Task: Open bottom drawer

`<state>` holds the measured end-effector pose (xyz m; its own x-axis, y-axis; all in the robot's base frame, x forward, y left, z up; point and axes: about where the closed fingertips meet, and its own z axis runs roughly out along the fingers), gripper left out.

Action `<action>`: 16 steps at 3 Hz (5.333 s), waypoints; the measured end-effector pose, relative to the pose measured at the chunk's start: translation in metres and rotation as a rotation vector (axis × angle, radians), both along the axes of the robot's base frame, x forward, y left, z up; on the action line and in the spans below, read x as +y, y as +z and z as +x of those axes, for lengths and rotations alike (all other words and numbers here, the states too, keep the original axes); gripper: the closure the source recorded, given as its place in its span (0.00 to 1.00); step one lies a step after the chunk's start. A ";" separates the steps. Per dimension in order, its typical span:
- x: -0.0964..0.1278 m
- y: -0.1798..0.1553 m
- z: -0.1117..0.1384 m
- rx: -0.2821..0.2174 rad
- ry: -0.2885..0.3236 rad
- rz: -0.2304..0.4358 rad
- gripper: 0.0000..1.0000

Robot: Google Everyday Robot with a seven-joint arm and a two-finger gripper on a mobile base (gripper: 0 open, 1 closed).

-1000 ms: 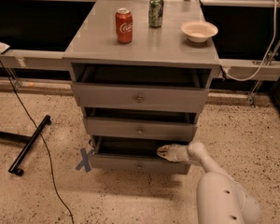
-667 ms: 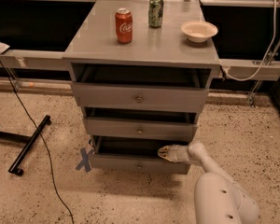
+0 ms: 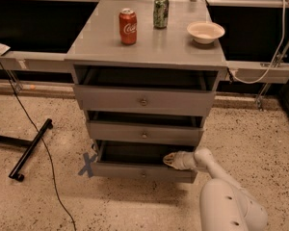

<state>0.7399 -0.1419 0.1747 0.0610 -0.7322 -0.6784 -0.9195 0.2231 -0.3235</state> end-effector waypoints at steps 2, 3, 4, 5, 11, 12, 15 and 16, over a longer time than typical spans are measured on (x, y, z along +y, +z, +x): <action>-0.014 -0.003 -0.017 0.037 -0.016 -0.008 1.00; -0.014 0.000 -0.018 0.037 -0.016 -0.008 1.00; -0.039 0.001 -0.047 0.083 -0.060 -0.007 1.00; -0.062 0.003 -0.094 0.143 -0.103 0.006 1.00; 0.021 0.009 -0.102 0.134 0.119 0.045 1.00; 0.027 -0.002 -0.102 0.151 0.148 0.023 1.00; 0.016 -0.020 -0.139 0.257 0.151 0.033 1.00; 0.011 -0.024 -0.159 0.299 0.116 0.052 1.00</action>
Offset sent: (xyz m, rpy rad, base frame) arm -0.1129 -0.0797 -0.0048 -0.0483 0.2001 -0.0989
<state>0.5814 -0.1312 0.1510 -0.0651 -0.6958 -0.7152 -0.9924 0.1201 -0.0264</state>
